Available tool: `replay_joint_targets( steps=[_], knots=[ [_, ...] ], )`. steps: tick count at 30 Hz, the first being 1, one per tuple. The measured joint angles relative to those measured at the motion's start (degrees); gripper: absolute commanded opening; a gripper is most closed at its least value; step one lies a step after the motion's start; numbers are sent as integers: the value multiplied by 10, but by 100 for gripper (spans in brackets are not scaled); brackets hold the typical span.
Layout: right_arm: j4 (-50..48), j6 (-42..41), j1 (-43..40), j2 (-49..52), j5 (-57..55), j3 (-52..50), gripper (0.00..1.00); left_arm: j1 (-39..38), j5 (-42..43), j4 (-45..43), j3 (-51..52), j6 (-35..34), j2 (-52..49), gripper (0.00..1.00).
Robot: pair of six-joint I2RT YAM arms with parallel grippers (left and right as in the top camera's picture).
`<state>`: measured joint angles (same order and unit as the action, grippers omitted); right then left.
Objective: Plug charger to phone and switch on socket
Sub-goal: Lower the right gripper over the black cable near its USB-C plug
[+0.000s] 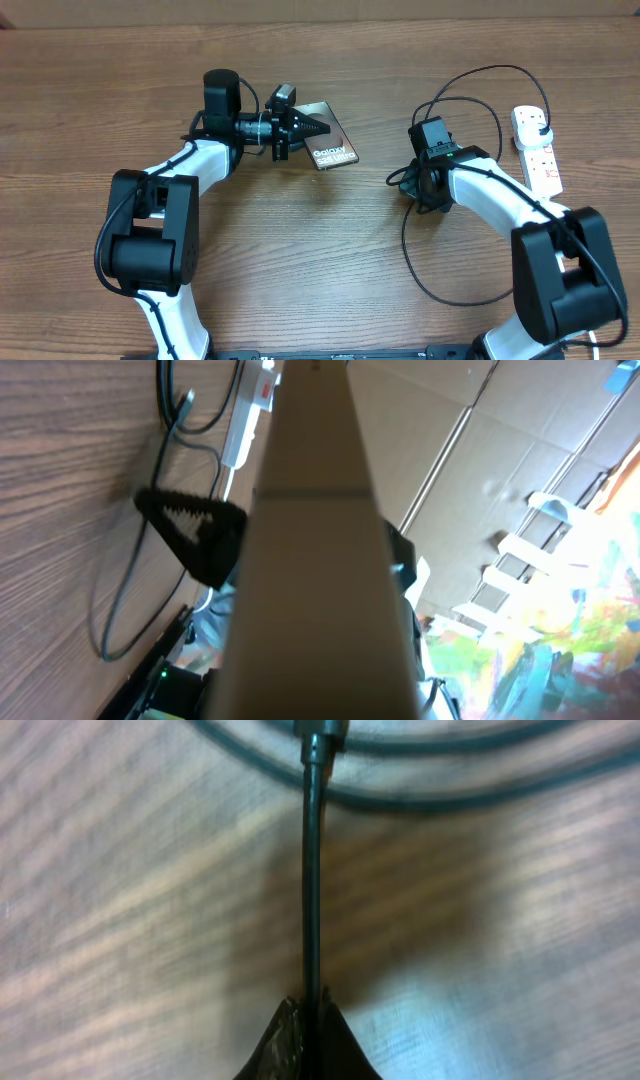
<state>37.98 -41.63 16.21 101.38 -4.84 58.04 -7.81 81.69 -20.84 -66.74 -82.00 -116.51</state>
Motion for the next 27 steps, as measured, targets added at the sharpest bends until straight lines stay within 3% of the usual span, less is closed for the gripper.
replay_joint_targets(
  steps=[10,17,27],
  knots=[
    [128,12,67,-63,44,8,4,37,2,0,0,8,0,4],
    [116,23,120,-63,30,8,49,61,2,0,0,12,0,4],
    [76,31,111,-63,-19,9,79,61,7,0,0,12,0,4]
  ],
)
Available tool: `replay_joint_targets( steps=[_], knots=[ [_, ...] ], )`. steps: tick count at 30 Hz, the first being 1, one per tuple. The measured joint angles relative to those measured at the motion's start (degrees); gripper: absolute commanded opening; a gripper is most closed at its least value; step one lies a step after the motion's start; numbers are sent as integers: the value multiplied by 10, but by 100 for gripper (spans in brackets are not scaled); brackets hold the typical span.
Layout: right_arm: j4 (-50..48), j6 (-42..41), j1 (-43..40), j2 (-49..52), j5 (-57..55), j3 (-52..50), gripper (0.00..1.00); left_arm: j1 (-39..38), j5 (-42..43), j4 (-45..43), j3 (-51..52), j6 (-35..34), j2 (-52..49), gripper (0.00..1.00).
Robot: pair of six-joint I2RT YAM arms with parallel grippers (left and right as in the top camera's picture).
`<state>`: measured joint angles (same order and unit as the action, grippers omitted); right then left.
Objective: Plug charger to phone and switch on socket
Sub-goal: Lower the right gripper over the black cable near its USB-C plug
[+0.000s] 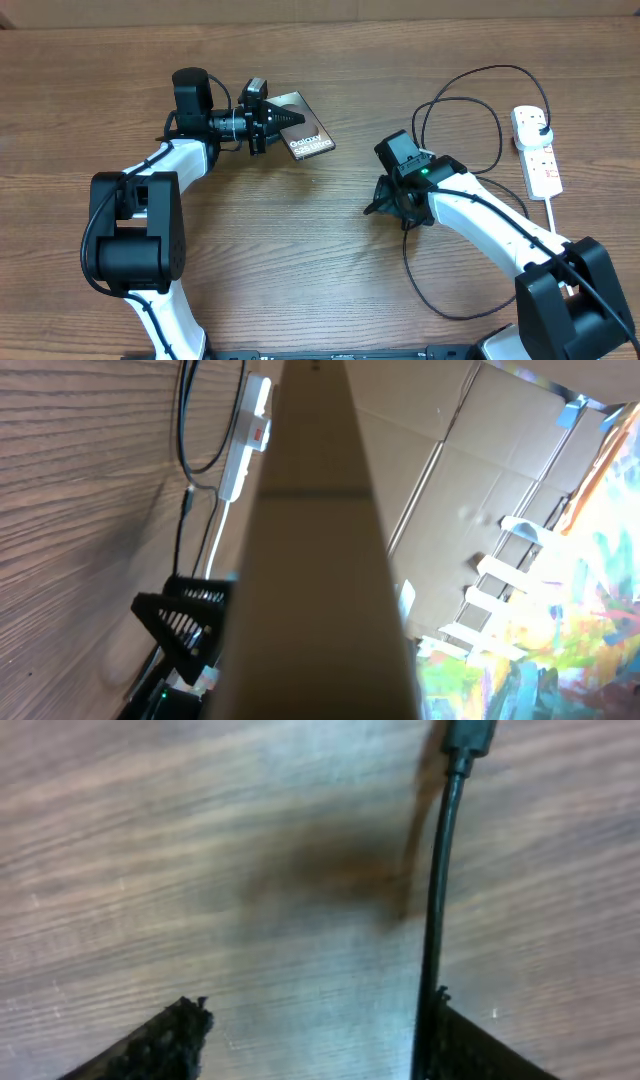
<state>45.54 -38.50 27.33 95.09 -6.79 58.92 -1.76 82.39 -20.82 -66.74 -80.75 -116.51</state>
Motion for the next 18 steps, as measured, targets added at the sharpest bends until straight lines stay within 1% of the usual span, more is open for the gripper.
replay_joint_targets(
  steps=[3,6,9,11,14,18],
  knots=[
    [-9,13,-2,0,-7,0,86,0,1,0,0,0,0,4],
    [0,47,-3,0,17,0,88,0,1,0,0,0,0,4],
    [30,87,-3,0,62,0,89,0,2,0,0,0,0,4],
    [50,97,-3,0,70,0,94,0,2,0,0,0,0,4],
    [87,69,-3,0,48,0,100,0,2,0,0,0,0,4],
    [101,10,-3,0,-8,0,100,0,2,0,0,0,0,4]
  ],
)
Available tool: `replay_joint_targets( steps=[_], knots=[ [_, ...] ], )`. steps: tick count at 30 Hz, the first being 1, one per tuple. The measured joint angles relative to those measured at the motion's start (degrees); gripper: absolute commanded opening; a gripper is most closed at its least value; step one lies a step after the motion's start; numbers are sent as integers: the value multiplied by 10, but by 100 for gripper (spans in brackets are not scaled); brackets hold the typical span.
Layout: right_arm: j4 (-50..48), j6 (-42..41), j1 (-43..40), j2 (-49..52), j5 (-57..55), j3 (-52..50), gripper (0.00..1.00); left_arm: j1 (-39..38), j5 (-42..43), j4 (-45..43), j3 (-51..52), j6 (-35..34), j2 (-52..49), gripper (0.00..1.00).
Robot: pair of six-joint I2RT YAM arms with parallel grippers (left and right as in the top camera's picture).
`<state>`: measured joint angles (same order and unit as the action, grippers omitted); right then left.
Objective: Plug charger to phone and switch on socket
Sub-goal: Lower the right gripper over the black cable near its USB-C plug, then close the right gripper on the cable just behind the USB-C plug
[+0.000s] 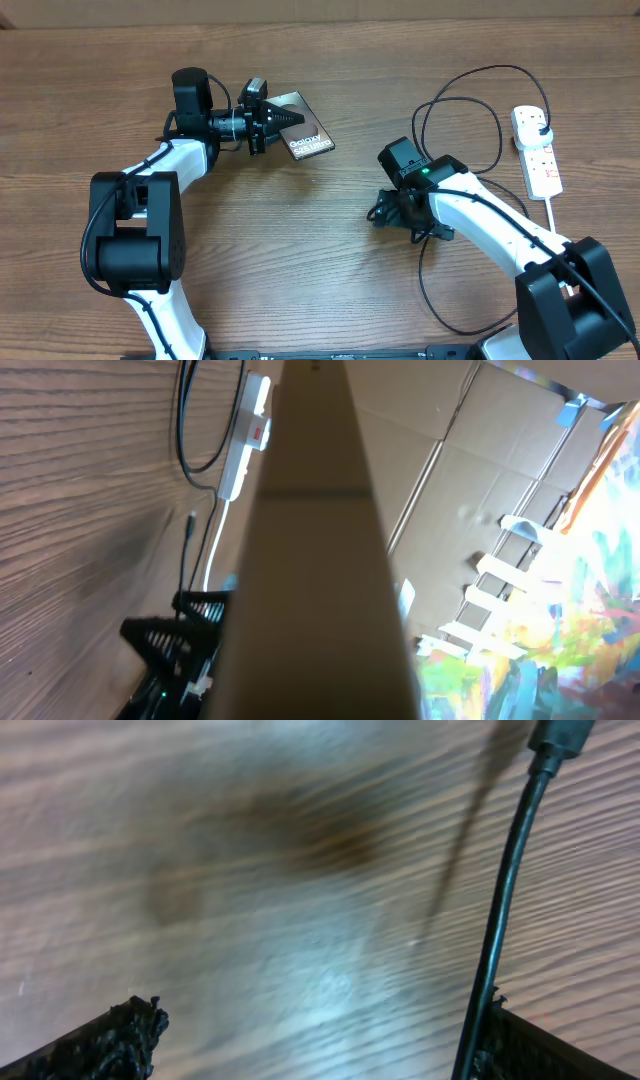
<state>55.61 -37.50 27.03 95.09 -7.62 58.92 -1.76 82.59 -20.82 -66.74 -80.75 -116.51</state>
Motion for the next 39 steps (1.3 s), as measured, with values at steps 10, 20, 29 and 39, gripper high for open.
replay_joint_targets(
  steps=[10,20,29,39],
  knots=[
    [-39,123,0,0,96,0,100,0,0,0,0,0,0,4],
    [-39,-5,-10,0,-44,0,100,0,1,0,0,0,0,4],
    [-82,-30,-116,21,-11,0,84,0,1,0,0,0,0,4],
    [-94,-19,-131,72,32,0,73,0,-1,0,0,0,0,4]
  ],
)
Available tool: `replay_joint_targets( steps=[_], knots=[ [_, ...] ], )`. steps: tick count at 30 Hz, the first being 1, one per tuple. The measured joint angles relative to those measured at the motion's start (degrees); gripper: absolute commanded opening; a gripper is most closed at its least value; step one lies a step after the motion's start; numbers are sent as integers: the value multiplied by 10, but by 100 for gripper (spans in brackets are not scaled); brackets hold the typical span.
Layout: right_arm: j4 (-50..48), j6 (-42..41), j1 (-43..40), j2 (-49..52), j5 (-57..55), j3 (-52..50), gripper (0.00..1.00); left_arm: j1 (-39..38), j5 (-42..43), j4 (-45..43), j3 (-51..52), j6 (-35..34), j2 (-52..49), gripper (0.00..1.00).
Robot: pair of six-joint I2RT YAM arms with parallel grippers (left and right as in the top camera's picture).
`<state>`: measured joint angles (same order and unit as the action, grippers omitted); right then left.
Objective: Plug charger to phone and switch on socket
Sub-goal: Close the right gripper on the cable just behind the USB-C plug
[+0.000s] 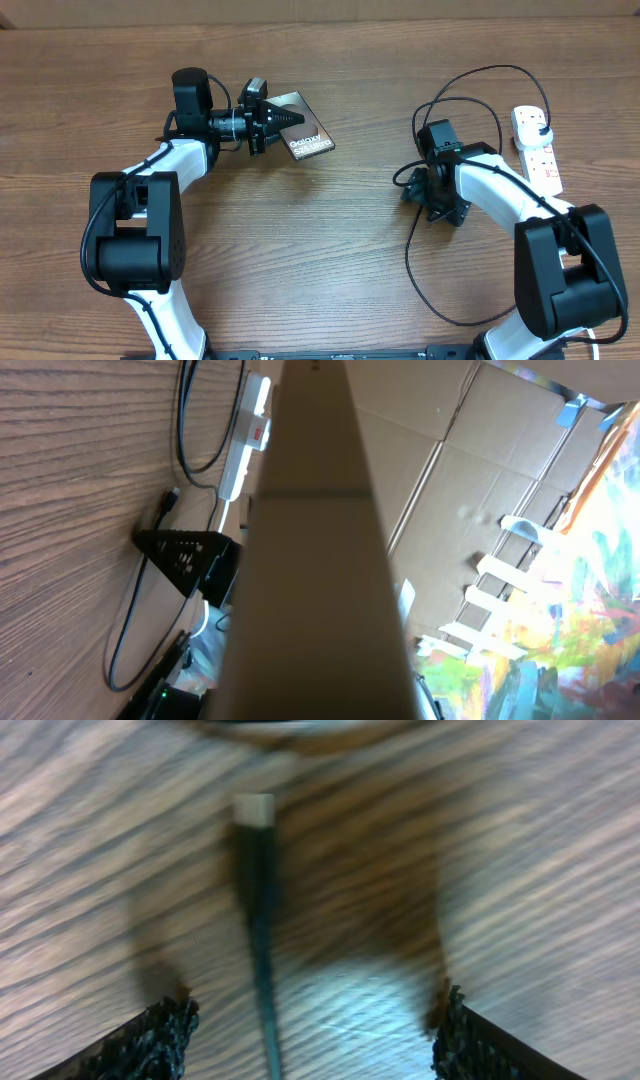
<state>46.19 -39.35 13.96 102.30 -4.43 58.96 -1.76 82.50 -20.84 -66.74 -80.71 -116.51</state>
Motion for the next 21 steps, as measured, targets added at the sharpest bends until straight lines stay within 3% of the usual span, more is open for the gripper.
replay_joint_targets(
  steps=[4,14,21],
  knots=[
    [-14,1,7,1,4,0,58,0,0,0,0,0,0,4],
    [-16,4,8,10,6,4,52,0,0,0,0,2,0,4],
    [-16,4,11,19,0,15,33,0,0,0,0,2,0,4]
  ],
)
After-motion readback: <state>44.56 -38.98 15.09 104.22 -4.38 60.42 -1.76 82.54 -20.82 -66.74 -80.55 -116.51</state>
